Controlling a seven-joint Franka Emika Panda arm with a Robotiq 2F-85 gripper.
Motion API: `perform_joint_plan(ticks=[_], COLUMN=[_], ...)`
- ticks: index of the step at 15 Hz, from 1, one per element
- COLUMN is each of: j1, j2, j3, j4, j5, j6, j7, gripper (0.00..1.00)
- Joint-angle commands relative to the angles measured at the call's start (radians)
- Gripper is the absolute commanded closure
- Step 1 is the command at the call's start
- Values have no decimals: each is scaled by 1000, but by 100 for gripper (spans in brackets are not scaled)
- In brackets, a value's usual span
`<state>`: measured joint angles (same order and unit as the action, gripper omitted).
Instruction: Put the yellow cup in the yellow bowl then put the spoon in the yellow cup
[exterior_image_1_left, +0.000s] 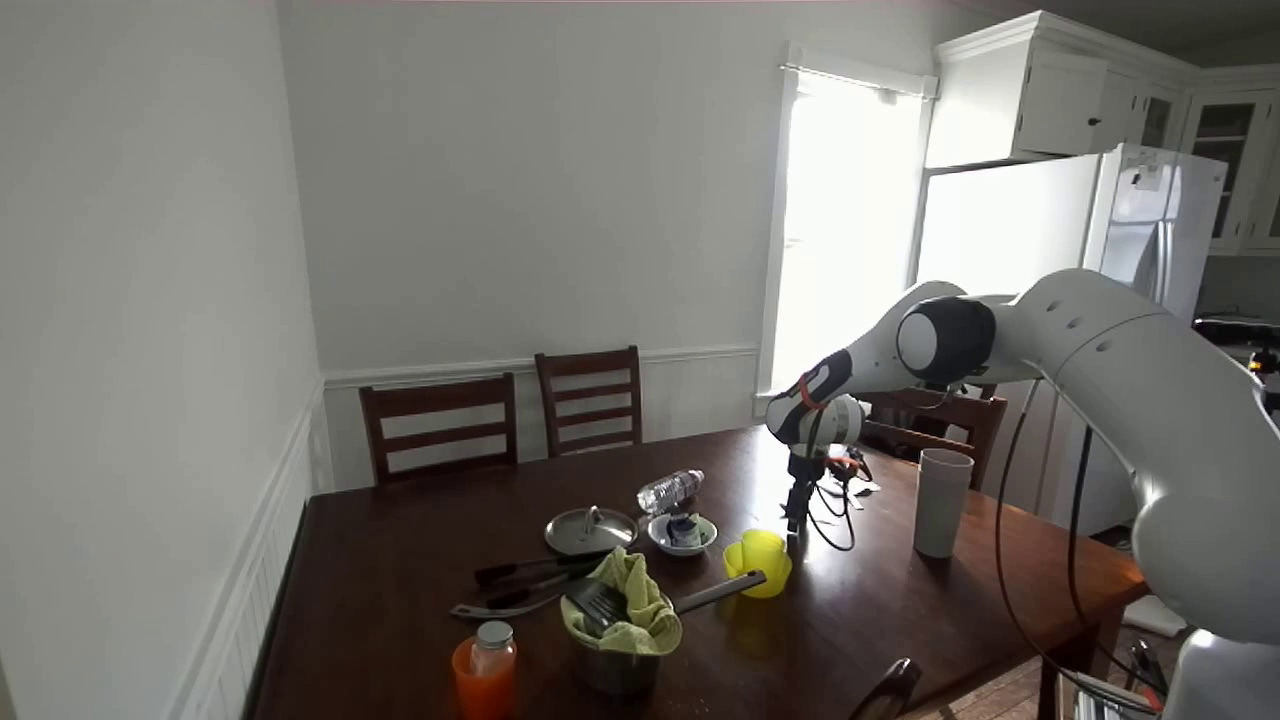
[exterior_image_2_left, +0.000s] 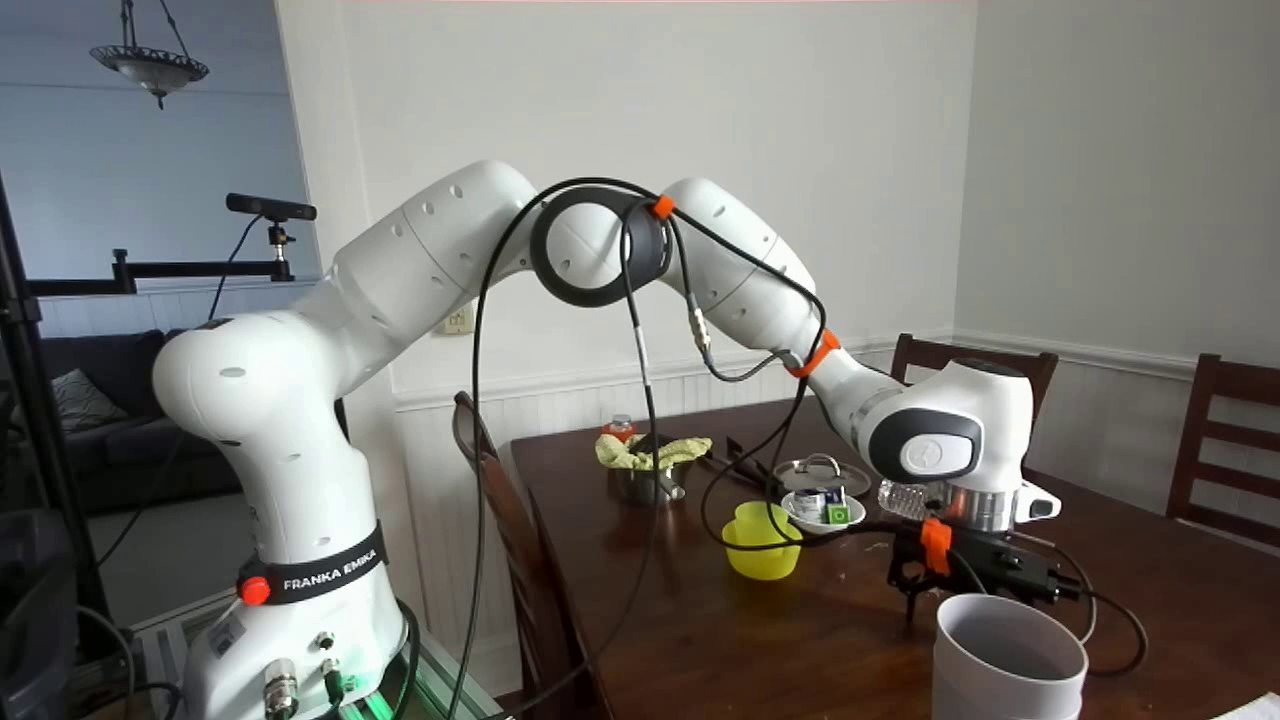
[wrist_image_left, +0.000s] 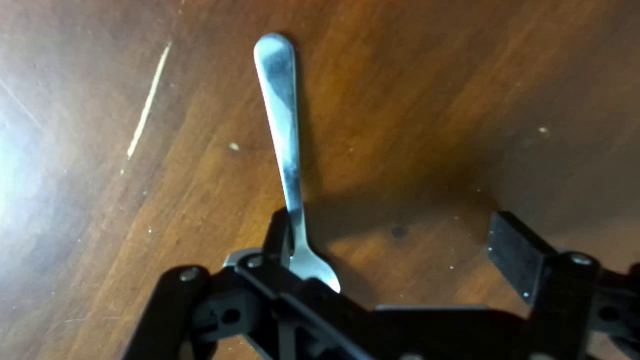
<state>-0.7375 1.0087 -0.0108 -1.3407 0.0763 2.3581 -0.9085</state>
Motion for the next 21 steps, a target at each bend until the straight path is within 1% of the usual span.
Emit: perform_joint_plan(ticks=[1, 7, 8, 13, 14, 15, 16, 17, 18, 20, 21], j1=[4, -12, -13, -27, -27, -26, -26, -27, -27, -26, -26], j2=[5, 23, 28, 42, 44, 46, 47, 50, 52, 51, 51], j3=[-4, 14, 16, 39, 40, 41, 43, 44, 45, 46, 46], j4=[8, 24, 28, 49, 55, 60, 63, 68, 71, 74, 76], j5=[-6, -2, 0, 10, 10, 9, 9, 9, 9, 9, 9], j6=[14, 95, 109, 140, 134, 131, 128, 125, 123, 120, 121], j7=[-10, -62, -68, -80, -79, -80, -80, -80, -79, -78, -78], gripper=[0, 0, 2, 1, 13, 14, 19, 36, 46, 58, 66])
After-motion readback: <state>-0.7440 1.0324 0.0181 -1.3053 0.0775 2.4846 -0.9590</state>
